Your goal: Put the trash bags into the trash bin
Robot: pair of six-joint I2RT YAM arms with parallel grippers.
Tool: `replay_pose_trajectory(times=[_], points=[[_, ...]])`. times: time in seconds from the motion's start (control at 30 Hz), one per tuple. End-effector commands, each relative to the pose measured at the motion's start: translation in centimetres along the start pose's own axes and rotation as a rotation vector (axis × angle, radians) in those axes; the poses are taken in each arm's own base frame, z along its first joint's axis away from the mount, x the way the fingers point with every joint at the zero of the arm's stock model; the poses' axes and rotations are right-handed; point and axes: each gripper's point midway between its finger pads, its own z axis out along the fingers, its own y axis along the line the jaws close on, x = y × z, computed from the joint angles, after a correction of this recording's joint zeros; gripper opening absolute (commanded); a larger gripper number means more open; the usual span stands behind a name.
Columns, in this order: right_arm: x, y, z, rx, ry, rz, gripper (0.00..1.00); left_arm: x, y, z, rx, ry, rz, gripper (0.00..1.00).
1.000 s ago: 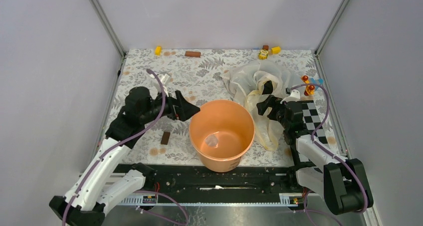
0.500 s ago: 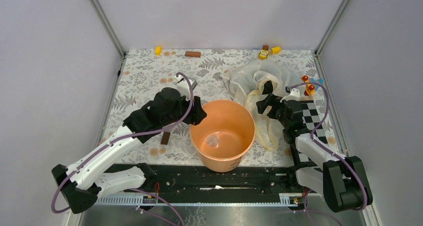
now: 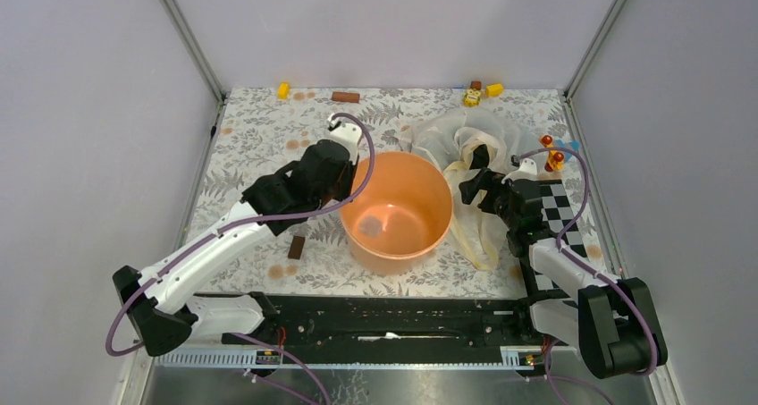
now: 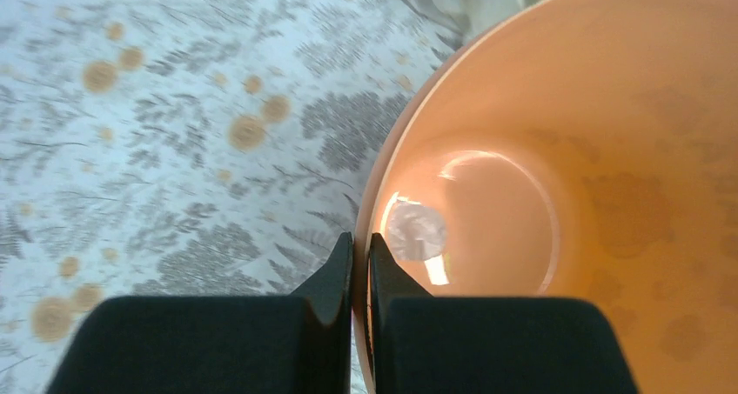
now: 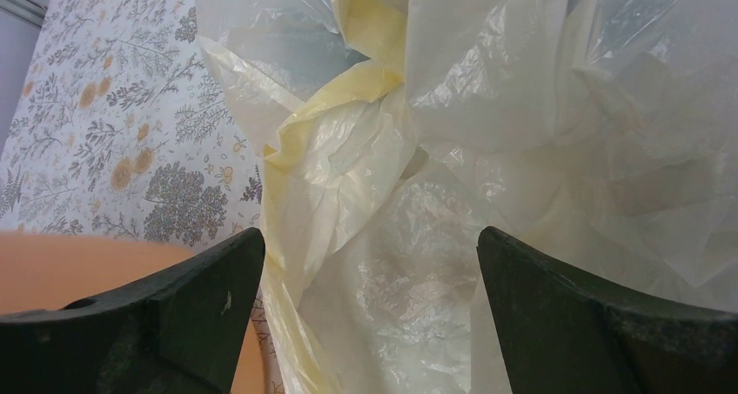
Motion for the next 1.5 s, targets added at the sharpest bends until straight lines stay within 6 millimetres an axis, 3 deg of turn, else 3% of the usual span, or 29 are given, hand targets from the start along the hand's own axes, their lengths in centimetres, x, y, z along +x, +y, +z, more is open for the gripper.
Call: replay_pose_trajectory(times=[0.0,0.1,0.23,0.37,0.57,0.63,0.73,0.77,0.9,0.97,1.03,1.23,1.47], points=[[-2.8,1.4,0.3,-0.03,-0.073,-0.013,1.0,-7.5,3.9,-1.8,-0.186,-0.23,-0.074,0.0],[-2.8,1.3,0.2,-0.021,-0.075,-0.011,1.0,-9.5,5.8,-1.0,-0.195,-0.293,-0.141,0.0],[-2.9,0.9,0.2,-0.001,-0.083,-0.007,1.0,-10.8,8.7,1.4,-0.228,-0.293,-0.244,0.0],[-2.9,0.8,0.2,0.01,-0.083,-0.003,1.0,-10.7,10.2,4.2,-0.235,-0.25,-0.312,0.0],[-3.0,0.7,0.2,0.018,-0.086,0.003,1.0,-10.3,12.3,6.5,-0.27,-0.217,-0.357,0.02],[-3.0,0.6,0.3,0.021,-0.084,0.005,1.0,-10.2,12.3,6.9,-0.243,-0.208,-0.378,0.25],[-3.0,0.4,0.2,0.032,-0.086,0.009,1.0,-10.7,12.5,5.9,-0.254,-0.24,-0.419,0.75],[-3.2,0.0,0.1,0.058,-0.096,0.011,1.0,-11.0,12.6,5.3,-0.252,-0.264,-0.43,0.84],[-3.5,-1.4,-0.2,0.139,-0.117,0.027,1.0,-13.0,11.4,2.4,-0.174,-0.342,-0.433,0.9],[-3.6,-1.5,-0.3,0.145,-0.12,0.031,0.98,-13.9,10.3,1.0,-0.118,-0.358,-0.434,0.9],[-3.6,-1.4,-0.3,0.142,-0.12,0.036,0.94,-14.4,7.7,-0.1,-0.043,-0.368,-0.399,0.87],[-3.8,-1.9,-0.7,0.173,-0.142,0.049,0.91,-14.5,-3.5,-1.4,0.019,-0.382,-0.193,0.85],[-4.7,-3.1,-2.0,0.241,-0.207,0.081,0.85,-13.7,-14.3,-0.7,0.155,-0.416,0.032,0.68]])
